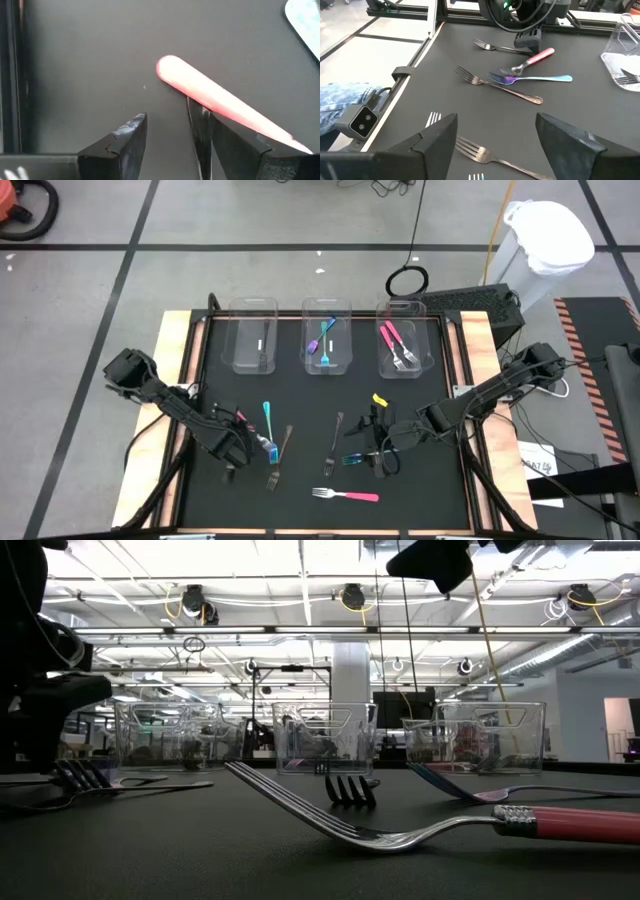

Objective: Sort silverware by color (type)
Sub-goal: Put the pink fork into the right transparent bin

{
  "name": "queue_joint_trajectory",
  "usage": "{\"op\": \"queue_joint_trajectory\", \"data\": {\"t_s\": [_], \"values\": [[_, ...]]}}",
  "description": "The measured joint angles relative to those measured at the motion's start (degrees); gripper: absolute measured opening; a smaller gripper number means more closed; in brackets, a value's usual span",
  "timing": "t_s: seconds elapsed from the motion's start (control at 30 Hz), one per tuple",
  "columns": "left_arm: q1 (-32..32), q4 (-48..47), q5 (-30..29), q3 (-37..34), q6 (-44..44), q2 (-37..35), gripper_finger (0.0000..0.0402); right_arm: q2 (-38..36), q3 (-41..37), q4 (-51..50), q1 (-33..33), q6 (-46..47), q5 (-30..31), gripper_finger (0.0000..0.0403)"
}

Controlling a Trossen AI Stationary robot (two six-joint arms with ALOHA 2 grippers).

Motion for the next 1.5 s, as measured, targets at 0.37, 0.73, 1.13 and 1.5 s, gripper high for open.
{"op": "queue_joint_trajectory", "data": {"t_s": [0.37,0.73,1.13,1.5], "values": [[1.0,-2.1,-1.6,-1.3,-1.7,0.0,0.0217,0.0,0.0,0.0,0.1,-0.1,0.0,0.0265],[4.4,0.9,-3.3,-4.2,0.1,-0.1,0.0217,0.0,0.0,0.0,0.1,0.1,0.0,0.0265],[6.5,2.6,-11.8,-2.2,-8.5,-0.2,0.0217,0.0,0.0,-0.1,0.1,-0.1,0.0,0.0265],[7.7,7.1,-12.1,-2.2,-9.2,0.6,0.0217,0.0,0.0,-0.1,0.1,-0.3,0.0,0.0265]]}}
